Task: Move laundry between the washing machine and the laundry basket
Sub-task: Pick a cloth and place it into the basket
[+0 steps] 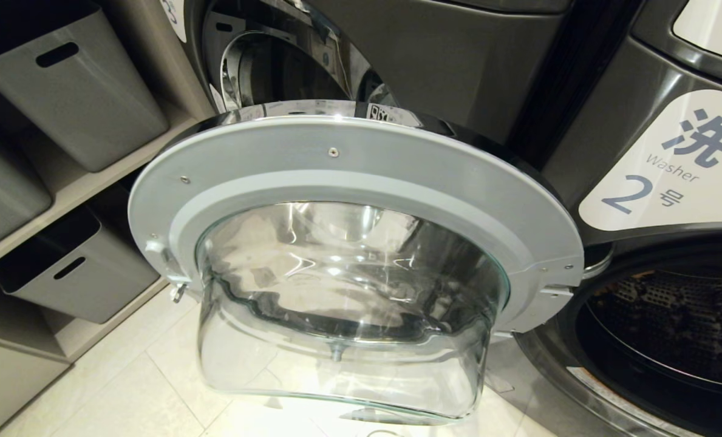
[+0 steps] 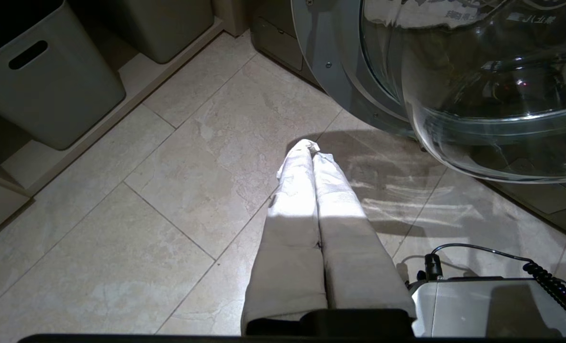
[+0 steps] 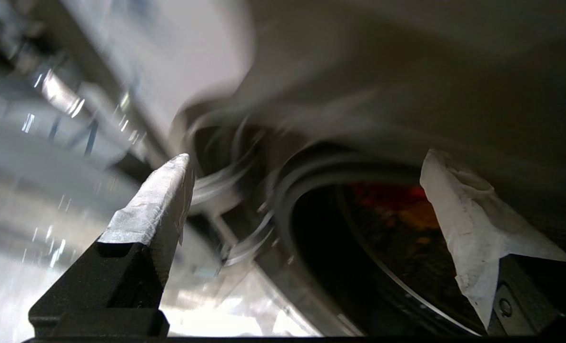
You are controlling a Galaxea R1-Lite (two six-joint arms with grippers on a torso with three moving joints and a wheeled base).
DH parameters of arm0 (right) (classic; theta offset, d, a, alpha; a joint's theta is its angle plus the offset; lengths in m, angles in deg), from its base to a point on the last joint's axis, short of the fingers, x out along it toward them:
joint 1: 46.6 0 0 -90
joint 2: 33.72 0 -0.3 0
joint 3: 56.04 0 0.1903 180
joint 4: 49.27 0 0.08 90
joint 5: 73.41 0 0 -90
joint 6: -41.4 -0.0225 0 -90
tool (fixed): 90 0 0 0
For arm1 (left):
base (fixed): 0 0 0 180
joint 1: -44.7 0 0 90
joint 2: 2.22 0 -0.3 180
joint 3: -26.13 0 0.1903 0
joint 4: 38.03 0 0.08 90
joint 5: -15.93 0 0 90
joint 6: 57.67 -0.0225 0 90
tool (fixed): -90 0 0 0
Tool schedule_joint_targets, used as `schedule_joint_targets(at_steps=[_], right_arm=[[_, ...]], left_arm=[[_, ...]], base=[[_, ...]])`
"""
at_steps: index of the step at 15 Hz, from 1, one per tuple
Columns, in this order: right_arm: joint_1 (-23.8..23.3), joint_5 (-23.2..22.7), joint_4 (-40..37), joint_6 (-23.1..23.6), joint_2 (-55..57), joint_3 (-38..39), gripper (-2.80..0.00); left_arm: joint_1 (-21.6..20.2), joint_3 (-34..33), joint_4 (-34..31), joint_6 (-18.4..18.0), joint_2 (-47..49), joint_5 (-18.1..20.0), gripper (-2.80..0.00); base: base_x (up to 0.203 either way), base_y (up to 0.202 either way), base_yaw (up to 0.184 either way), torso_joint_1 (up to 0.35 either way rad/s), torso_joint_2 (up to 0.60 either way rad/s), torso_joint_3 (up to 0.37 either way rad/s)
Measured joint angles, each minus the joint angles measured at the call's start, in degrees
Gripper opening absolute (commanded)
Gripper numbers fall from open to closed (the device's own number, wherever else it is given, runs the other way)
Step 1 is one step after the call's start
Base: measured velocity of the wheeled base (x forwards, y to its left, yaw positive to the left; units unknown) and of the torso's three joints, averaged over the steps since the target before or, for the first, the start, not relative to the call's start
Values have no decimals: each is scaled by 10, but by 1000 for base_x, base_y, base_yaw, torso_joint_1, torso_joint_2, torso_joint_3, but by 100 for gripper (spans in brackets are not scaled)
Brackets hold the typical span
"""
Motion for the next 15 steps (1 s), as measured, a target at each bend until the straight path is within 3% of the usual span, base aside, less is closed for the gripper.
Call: schedule_joint_targets(at_steps=[3, 5, 7, 15], right_arm=[[-92, -36, -124, -54, -44, -92, 0], [-122, -72, -195, -70, -81, -111, 0], [-128, -96, -244, -70, -115, -105, 0], [-94, -105, -251, -47, -155, -79, 0]], left_arm=[[0, 0, 0, 0, 0, 0, -280], [0, 0, 0, 0, 0, 0, -280], [0, 0, 0, 0, 0, 0, -280], [0, 0, 0, 0, 0, 0, -280]], base=[[0, 0, 0, 0, 0, 0], [0, 0, 0, 0, 0, 0], [0, 0, 0, 0, 0, 0], [0, 0, 0, 0, 0, 0]])
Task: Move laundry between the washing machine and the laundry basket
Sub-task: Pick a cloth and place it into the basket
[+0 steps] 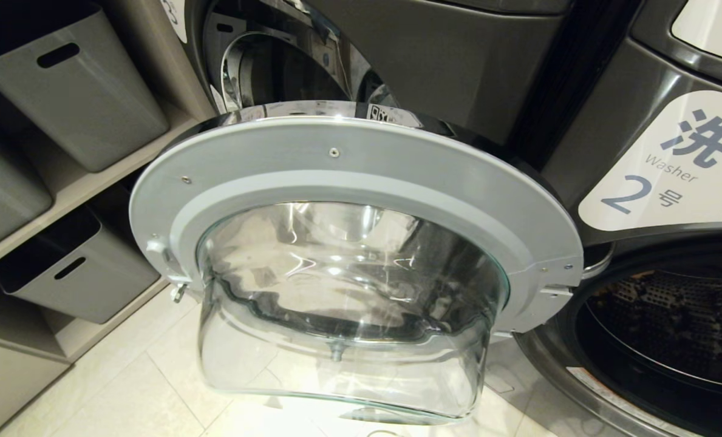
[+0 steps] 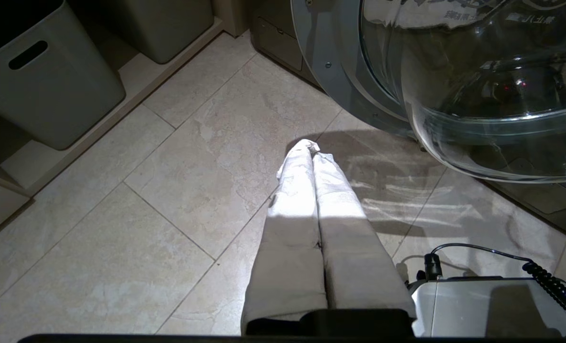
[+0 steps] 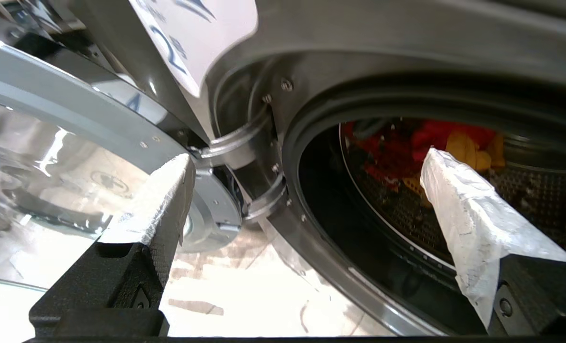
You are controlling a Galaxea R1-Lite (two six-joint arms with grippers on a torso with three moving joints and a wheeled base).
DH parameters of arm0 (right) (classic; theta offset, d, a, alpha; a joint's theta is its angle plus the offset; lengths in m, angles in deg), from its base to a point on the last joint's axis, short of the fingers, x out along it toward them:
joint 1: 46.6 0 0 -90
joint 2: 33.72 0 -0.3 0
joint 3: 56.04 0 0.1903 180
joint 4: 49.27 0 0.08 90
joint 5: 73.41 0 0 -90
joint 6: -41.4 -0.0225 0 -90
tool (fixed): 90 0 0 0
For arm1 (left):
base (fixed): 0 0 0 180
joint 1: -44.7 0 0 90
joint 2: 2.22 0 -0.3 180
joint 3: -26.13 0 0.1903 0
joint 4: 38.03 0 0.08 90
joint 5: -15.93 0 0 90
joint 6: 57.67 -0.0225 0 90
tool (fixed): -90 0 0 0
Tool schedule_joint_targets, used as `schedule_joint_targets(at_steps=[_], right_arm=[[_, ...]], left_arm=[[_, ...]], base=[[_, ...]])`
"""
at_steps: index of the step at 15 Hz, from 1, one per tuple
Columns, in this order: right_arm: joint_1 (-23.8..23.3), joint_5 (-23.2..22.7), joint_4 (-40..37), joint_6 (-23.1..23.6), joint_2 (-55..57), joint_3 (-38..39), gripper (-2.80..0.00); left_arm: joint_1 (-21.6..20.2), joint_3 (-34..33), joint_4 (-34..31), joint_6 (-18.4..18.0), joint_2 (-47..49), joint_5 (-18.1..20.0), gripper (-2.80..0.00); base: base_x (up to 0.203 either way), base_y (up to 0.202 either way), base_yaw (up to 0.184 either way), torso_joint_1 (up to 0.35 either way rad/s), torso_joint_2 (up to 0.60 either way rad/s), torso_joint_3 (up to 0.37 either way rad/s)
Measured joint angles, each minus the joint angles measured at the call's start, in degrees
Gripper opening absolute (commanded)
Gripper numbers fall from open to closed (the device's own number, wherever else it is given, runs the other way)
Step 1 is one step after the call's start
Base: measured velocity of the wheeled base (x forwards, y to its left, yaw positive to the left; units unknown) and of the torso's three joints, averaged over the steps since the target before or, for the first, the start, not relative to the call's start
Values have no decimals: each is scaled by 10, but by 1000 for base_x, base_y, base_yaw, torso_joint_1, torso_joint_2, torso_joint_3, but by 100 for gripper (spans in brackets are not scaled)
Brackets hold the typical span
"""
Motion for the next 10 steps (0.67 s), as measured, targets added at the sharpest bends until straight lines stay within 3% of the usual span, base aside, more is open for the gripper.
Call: schedule_joint_targets(at_steps=[7, 10], right_arm=[[-12, -2, -34, -1, -72, -65, 0], [-19, 70, -80, -11, -83, -103, 0]], left_arm=[[0, 0, 0, 0, 0, 0, -280], [0, 0, 0, 0, 0, 0, -280]], base=[[0, 0, 0, 0, 0, 0], [0, 0, 0, 0, 0, 0]])
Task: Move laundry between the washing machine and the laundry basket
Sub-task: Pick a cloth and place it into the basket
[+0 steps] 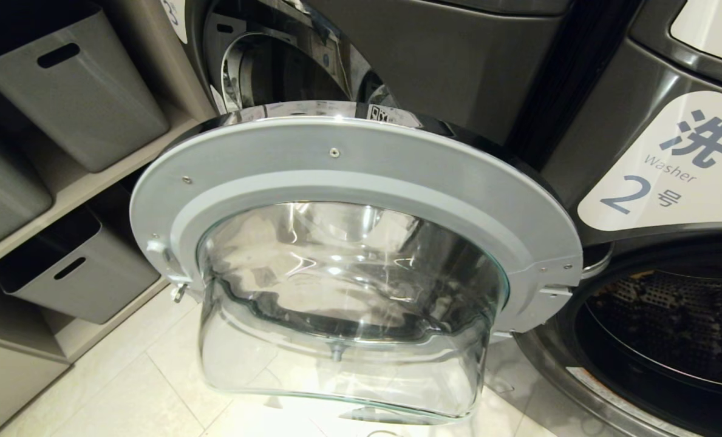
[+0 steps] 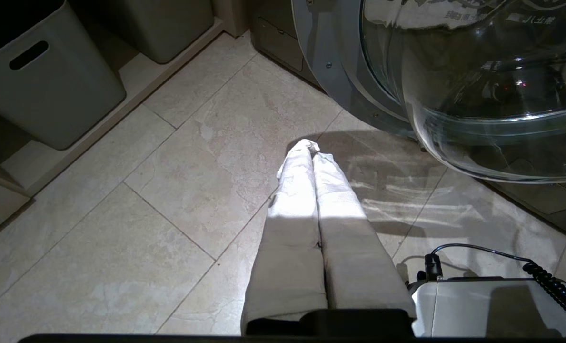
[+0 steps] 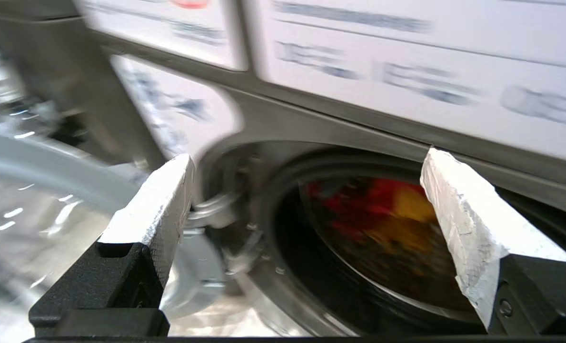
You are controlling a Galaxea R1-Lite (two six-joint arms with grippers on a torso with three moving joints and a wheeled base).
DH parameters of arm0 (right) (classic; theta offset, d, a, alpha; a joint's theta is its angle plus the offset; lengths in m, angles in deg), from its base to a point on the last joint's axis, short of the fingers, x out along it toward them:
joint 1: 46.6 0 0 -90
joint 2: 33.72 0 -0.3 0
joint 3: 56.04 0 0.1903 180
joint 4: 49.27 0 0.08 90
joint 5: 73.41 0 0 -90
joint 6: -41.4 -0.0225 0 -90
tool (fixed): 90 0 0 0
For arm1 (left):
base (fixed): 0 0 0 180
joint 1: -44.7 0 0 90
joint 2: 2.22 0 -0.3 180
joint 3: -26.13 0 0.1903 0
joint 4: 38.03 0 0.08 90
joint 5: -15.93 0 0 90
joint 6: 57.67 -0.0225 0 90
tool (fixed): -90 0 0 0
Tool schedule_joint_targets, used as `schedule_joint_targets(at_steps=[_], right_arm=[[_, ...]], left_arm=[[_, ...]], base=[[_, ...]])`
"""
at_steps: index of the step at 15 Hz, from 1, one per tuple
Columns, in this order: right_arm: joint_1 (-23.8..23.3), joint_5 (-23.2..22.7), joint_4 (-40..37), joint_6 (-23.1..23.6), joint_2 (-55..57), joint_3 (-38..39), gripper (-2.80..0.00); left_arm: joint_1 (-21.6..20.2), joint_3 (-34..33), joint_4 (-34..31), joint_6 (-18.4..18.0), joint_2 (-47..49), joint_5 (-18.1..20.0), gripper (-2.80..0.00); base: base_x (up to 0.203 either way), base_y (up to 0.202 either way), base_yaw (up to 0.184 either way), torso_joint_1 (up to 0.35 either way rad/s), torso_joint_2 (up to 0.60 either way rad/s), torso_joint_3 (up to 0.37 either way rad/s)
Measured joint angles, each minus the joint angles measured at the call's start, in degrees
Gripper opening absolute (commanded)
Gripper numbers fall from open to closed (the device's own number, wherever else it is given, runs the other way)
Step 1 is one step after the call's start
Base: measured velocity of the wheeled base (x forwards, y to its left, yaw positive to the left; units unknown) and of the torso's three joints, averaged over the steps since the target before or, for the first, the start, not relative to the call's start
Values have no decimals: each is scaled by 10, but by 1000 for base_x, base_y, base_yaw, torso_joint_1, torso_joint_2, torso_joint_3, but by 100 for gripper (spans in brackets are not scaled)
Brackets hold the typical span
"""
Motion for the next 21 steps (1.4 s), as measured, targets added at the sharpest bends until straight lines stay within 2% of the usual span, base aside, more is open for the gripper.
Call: schedule_joint_targets(at_steps=[3, 9, 12, 14, 18, 21], right_arm=[[-26, 35, -50, -29, 7, -20, 0], [-179, 18, -111, -67, 59, -61, 0], [-253, -30, -127, -68, 65, -62, 0], [-276, -37, -138, -68, 64, -55, 0], [-316, -37, -213, -60, 65, -8, 0], [-354, -57, -219, -15, 64, 54, 0]], left_arm=[[0, 0, 0, 0, 0, 0, -280], [0, 0, 0, 0, 0, 0, -280], [0, 0, 0, 0, 0, 0, -280], [0, 0, 0, 0, 0, 0, -280], [0, 0, 0, 0, 0, 0, -280], [0, 0, 0, 0, 0, 0, -280]], base=[[0, 0, 0, 0, 0, 0], [0, 0, 0, 0, 0, 0], [0, 0, 0, 0, 0, 0], [0, 0, 0, 0, 0, 0], [0, 0, 0, 0, 0, 0], [0, 0, 0, 0, 0, 0]])
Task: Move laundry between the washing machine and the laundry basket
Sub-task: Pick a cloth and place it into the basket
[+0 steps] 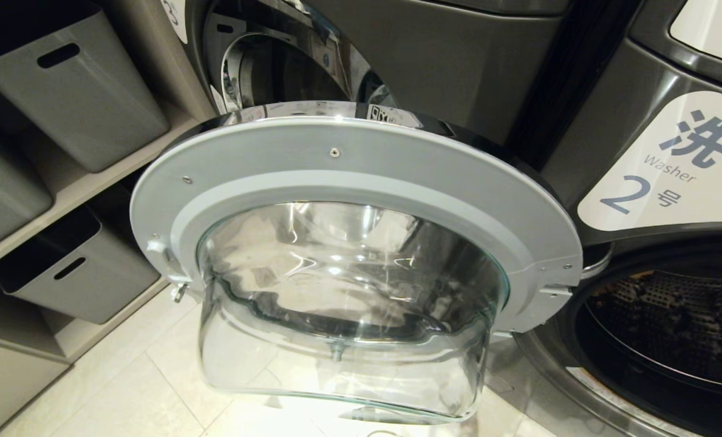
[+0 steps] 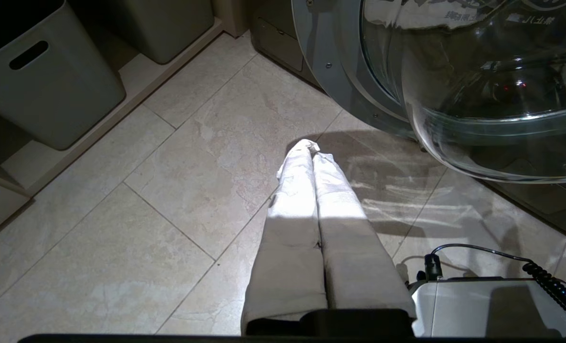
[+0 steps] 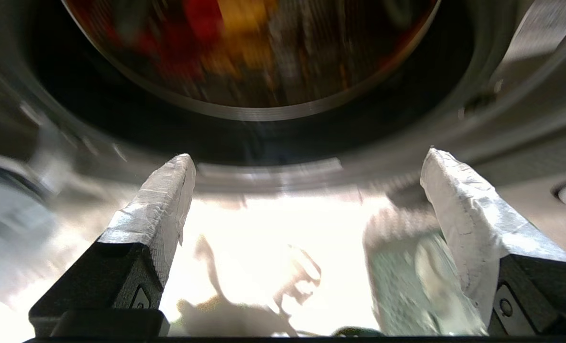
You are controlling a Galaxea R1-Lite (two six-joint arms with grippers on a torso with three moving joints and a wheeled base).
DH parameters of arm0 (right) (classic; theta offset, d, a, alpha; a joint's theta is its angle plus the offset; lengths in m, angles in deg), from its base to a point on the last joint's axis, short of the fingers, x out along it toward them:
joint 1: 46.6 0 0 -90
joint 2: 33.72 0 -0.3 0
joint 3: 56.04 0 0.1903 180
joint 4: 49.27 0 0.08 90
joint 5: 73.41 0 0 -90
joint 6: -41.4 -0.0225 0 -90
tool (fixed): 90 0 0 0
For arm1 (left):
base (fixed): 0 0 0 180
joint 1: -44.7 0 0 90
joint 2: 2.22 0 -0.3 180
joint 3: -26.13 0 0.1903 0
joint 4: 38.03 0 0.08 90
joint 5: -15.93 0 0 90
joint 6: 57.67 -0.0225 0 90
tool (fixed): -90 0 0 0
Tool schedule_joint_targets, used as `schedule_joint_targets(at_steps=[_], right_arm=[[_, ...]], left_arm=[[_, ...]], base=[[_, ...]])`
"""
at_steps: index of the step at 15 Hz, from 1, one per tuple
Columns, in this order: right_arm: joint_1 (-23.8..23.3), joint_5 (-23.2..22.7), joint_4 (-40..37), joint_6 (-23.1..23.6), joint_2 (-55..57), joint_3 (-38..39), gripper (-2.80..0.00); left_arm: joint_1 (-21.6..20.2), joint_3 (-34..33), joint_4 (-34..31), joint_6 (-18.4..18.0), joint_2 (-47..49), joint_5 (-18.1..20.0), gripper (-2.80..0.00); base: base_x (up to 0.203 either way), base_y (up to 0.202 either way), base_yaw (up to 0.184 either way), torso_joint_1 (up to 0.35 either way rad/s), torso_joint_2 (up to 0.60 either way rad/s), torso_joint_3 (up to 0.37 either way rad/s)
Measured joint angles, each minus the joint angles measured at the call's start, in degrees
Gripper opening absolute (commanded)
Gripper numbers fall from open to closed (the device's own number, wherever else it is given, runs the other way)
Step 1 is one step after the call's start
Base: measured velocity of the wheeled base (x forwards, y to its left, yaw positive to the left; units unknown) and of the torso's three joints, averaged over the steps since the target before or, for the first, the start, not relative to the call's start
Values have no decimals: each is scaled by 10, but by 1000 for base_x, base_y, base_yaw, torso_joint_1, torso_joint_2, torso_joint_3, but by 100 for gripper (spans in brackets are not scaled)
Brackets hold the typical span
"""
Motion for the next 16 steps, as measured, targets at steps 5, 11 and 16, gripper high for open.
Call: schedule_joint_targets(at_steps=[5, 11, 16], right_arm=[[-43, -41, 0, 115, -6, 104, 0], [-93, -102, 32, 325, 28, 218, 0], [-132, -156, 113, 446, 72, 249, 0]], left_arm=[[0, 0, 0, 0, 0, 0, -280], [0, 0, 0, 0, 0, 0, -280], [0, 0, 0, 0, 0, 0, -280]], base=[[0, 0, 0, 0, 0, 0], [0, 0, 0, 0, 0, 0], [0, 0, 0, 0, 0, 0]])
